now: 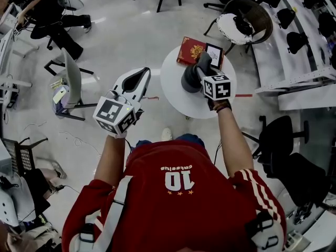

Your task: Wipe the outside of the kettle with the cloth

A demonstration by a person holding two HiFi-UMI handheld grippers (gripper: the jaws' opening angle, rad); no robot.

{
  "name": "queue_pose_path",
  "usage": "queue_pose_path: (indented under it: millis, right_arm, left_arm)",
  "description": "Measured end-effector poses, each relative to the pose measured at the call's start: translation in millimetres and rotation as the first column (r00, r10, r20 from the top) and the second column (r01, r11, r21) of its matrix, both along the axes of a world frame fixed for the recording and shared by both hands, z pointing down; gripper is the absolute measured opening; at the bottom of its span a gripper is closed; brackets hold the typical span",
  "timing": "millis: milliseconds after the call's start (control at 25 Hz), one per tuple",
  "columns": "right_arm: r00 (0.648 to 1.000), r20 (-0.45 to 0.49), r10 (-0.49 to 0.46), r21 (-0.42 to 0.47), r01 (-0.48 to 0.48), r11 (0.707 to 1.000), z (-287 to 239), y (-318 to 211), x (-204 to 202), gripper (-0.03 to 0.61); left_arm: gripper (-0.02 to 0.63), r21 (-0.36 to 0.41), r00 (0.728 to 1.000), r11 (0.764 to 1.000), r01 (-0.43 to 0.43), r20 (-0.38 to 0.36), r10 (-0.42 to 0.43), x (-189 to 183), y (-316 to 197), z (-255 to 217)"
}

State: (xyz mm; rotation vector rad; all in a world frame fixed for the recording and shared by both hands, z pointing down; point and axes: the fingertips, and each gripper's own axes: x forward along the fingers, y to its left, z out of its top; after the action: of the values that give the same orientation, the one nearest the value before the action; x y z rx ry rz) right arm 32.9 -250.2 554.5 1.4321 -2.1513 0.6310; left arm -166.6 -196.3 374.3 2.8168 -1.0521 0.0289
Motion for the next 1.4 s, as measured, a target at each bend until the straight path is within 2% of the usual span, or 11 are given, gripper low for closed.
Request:
queue_pose_path:
  millis: [520, 1000, 1240, 1400]
  right_arm:
    - [0.996, 0.039, -0.081, 0.014, 0.080, 0.997, -3, -8, -47, 0.046]
    - [0.986, 0.068, -0.153, 0.056, 0.149, 0.987, -24, 13, -75, 0.046]
    - [0.985, 0.067, -0.161, 0.111, 0.153, 0.982, -55, 32, -74, 0.046]
    - [0.990, 0.057, -0.132, 0.148, 0.123, 0.981, -76, 42, -53, 0.046]
  left_arm:
    - [0.006, -0.014, 0.999, 0.999, 0.049, -0.003, -0.049, -26, 0, 0]
    - [0.006, 0.005, 0.999, 1.000, 0.027, -0.024, -0.027, -16, 6, -9]
    - [0.008, 0.011, 0.999, 1.000, -0.011, -0.051, 0.012, -2, 10, -11]
    - [0.008, 0.012, 0.997, 0.999, -0.047, -0.062, 0.048, 16, 10, -11]
